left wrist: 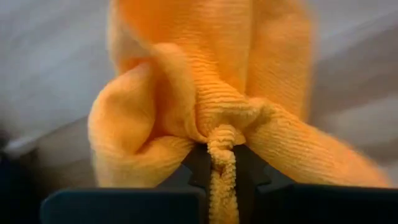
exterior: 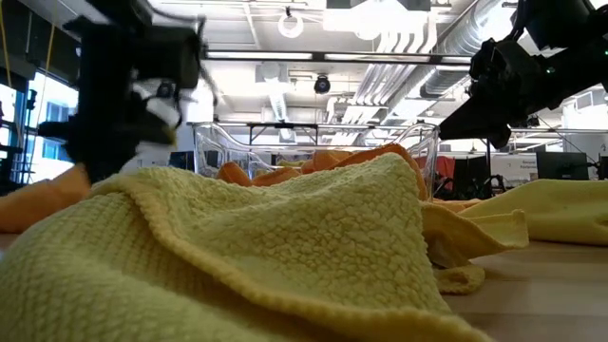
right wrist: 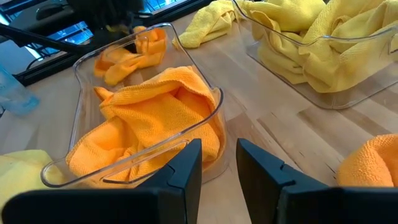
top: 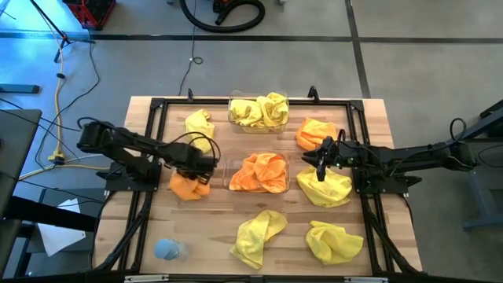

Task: Sort microfiber towel by color & place in baskets
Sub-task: Put the orange microfiber towel into the bottom transparent bin

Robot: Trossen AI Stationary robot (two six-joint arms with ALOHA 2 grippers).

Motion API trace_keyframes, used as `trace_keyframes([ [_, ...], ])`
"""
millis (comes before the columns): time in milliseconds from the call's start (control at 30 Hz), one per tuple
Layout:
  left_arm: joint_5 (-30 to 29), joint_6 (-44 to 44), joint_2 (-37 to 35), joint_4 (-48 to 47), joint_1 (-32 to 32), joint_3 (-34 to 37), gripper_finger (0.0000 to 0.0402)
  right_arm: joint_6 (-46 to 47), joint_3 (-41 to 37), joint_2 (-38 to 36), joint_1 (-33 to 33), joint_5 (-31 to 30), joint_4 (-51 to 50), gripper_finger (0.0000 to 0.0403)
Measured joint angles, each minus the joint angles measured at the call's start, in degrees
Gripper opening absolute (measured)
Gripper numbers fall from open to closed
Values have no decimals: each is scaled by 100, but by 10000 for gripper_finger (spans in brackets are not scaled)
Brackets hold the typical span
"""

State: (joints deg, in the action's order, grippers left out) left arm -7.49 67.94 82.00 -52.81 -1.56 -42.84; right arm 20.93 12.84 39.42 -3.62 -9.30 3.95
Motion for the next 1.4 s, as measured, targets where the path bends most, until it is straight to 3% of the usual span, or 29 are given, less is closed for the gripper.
trace_keyframes([
  [300, -504, -210, -877, -748, -348, -1357, 5, 2, 0, -4, 0, 0, -147, 93],
  [500, -1457, -520, -610, -2187, -685, -2941, 2, 1, 0, -4, -2, 1, -154, 93],
  [667, -1915, -1471, 3, -2221, -798, -3976, 1, -13, 0, -7, -2, 0, -154, 93],
  [1033, -1394, -3668, 2255, -2209, -535, -5518, 0, -24, 0, -7, -2, 0, -160, 93],
  [1400, -610, -4804, 3273, -1461, -271, -5703, 0, -32, 0, -7, -3, 2, -197, 93],
])
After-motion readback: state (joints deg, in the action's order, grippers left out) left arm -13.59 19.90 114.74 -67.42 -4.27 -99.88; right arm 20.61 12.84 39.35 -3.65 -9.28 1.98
